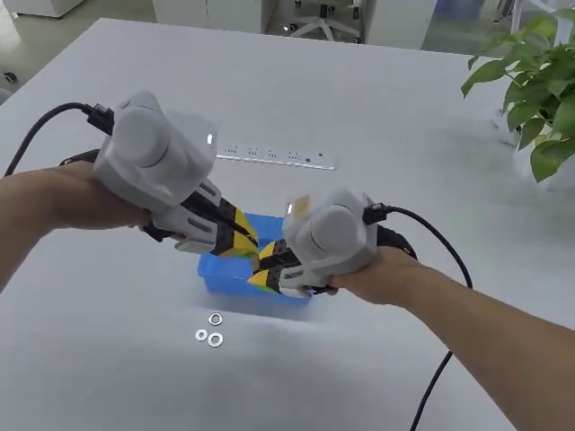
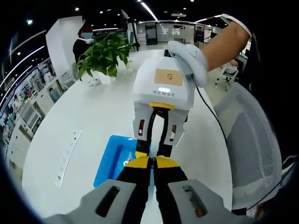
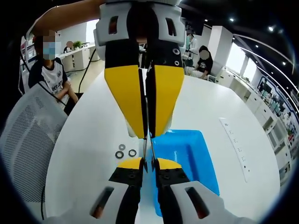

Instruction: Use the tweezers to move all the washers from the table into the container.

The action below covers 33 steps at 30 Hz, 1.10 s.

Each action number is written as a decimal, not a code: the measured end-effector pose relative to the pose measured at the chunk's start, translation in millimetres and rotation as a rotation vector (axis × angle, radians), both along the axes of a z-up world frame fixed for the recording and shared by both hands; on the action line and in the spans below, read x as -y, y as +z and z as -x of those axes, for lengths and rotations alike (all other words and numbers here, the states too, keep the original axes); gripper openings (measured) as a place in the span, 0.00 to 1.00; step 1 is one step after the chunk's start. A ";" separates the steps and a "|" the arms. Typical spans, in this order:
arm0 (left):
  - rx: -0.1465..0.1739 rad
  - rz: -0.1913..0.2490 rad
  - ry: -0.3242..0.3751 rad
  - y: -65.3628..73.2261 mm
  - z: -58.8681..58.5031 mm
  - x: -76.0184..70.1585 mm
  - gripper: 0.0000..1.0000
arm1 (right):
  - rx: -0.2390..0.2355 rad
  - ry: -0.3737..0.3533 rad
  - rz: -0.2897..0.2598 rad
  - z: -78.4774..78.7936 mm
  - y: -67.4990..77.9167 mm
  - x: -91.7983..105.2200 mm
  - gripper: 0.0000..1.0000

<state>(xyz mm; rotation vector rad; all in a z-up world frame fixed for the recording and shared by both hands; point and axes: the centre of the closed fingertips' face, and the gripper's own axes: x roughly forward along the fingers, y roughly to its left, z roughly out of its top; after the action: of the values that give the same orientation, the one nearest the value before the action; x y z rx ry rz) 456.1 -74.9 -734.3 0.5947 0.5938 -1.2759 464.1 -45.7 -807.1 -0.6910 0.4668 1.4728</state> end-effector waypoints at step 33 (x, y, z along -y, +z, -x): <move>-0.034 -0.026 0.092 -35.6 41.6 -30.2 0.06 | -0.046 0.089 -0.016 46.7 -33.6 -31.5 0.12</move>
<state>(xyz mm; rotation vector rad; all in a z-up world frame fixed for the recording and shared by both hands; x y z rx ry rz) 414.5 -44.7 -769.8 0.5621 0.6598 -1.1953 417.4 -14.2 -840.7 -0.6732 0.4639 1.5772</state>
